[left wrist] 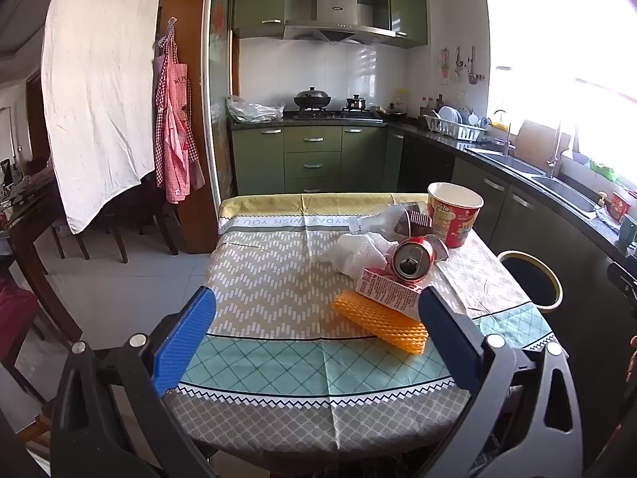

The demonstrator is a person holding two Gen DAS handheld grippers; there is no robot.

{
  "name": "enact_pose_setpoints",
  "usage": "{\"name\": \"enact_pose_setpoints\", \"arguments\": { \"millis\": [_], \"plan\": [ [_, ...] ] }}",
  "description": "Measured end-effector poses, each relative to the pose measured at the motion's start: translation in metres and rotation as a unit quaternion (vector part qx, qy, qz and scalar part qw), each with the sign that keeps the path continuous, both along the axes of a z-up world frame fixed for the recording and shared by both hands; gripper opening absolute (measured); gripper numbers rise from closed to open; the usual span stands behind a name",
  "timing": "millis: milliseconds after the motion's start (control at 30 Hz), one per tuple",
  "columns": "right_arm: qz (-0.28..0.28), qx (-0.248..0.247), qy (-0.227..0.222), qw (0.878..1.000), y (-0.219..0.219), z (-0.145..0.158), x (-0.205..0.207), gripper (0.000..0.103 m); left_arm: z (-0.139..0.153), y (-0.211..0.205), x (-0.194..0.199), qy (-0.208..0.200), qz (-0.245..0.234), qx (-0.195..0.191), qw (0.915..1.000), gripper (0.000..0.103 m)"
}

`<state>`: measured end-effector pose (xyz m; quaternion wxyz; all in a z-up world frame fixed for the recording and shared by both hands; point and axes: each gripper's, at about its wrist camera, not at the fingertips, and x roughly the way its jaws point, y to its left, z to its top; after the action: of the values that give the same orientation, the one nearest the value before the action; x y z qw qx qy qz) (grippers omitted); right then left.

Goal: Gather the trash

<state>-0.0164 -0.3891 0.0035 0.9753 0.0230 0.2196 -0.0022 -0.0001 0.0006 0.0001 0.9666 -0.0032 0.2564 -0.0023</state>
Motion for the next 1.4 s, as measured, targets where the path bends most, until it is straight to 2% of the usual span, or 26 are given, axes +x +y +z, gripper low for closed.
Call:
{"name": "enact_pose_setpoints", "arguments": {
  "millis": [1400],
  "plan": [
    [-0.001, -0.002, 0.008, 1.0, 0.001, -0.009, 0.007, 0.099, -0.007, -0.007, 0.0, 0.01, -0.008, 0.009, 0.9999, 0.097]
  ]
}}
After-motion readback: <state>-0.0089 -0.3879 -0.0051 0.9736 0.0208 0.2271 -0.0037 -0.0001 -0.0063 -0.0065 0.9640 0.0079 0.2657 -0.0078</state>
